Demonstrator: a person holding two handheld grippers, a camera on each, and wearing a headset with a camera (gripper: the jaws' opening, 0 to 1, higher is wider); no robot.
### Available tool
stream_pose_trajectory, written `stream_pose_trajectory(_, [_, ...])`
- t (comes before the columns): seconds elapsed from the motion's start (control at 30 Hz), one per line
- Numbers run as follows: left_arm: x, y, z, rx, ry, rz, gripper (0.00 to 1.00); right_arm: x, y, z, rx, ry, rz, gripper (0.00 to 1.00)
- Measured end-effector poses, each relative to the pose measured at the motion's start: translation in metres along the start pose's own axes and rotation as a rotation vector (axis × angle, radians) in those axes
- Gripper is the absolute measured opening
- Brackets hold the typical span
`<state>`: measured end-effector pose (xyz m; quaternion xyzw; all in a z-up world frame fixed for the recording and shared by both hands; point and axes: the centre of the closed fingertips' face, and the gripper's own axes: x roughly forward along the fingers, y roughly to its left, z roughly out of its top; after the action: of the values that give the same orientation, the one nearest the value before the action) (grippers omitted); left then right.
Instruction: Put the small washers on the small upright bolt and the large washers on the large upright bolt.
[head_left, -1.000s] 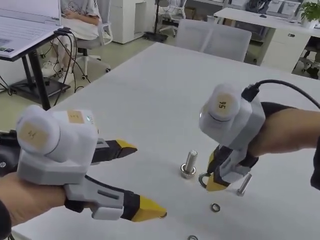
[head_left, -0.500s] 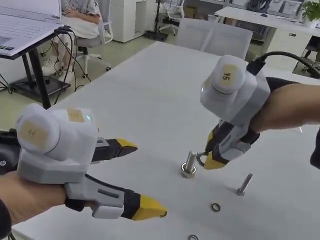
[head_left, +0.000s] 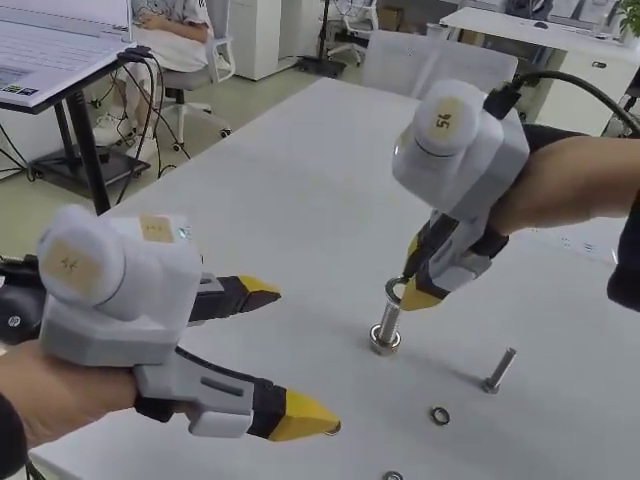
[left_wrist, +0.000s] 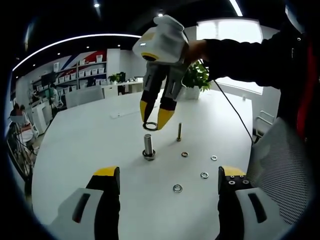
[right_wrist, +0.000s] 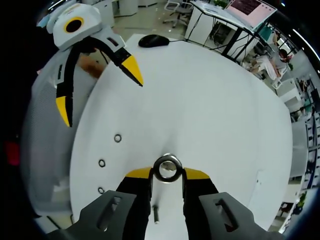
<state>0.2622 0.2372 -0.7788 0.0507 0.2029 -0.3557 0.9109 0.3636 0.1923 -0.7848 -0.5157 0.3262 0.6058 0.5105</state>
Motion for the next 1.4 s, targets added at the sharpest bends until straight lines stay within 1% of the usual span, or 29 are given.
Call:
stream_pose_trajectory(0.17, [0.0, 0.001, -0.001, -0.005, 0.004, 0.002, 0.8, 0.007, -0.005, -0.001, 0.011, 0.0, 0.012, 0.24])
stream_pose_trajectory(0.3, [0.0, 0.003, -0.003, -0.009, 0.007, 0.006, 0.8, 0.014, -0.005, -0.005, 0.015, 0.011, 0.024, 0.24])
stream_pose_trajectory(0.6, [0.001, 0.004, -0.004, -0.014, 0.013, 0.01, 0.8, 0.02, -0.006, -0.006, 0.017, 0.011, 0.042, 0.24])
stream_pose_trajectory(0.8, [0.002, 0.005, -0.004, -0.015, 0.015, 0.011, 0.8, 0.026, -0.01, -0.009, 0.021, 0.019, 0.053, 0.24])
stream_pose_trajectory(1.4, [0.002, 0.005, -0.006, -0.019, 0.016, 0.015, 0.8, 0.034, -0.006, -0.013, 0.033, 0.029, 0.083, 0.24])
